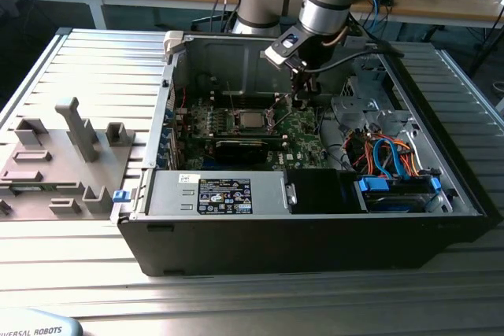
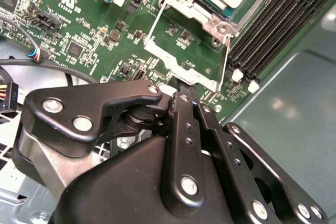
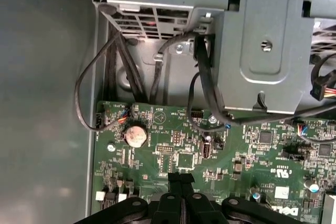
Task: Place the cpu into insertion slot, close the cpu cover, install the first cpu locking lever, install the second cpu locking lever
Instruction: 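Close the cpu cover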
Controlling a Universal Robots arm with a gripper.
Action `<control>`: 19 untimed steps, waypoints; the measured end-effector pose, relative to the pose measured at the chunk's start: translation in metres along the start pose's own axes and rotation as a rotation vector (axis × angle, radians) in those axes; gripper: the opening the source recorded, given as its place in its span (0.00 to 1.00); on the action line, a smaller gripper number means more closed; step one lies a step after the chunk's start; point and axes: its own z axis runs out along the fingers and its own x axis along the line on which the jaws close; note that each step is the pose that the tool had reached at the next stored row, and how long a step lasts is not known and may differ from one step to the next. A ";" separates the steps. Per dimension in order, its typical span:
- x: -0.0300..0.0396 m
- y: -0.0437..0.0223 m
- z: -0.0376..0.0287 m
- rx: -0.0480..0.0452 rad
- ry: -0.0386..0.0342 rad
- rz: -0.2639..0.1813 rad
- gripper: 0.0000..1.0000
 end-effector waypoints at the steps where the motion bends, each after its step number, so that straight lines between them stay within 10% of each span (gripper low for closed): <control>1: 0.0001 -0.0013 0.0001 0.0000 -0.0001 0.000 0.11; 19: 0.0009 -0.0126 0.0008 0.0000 0.0000 0.000 0.11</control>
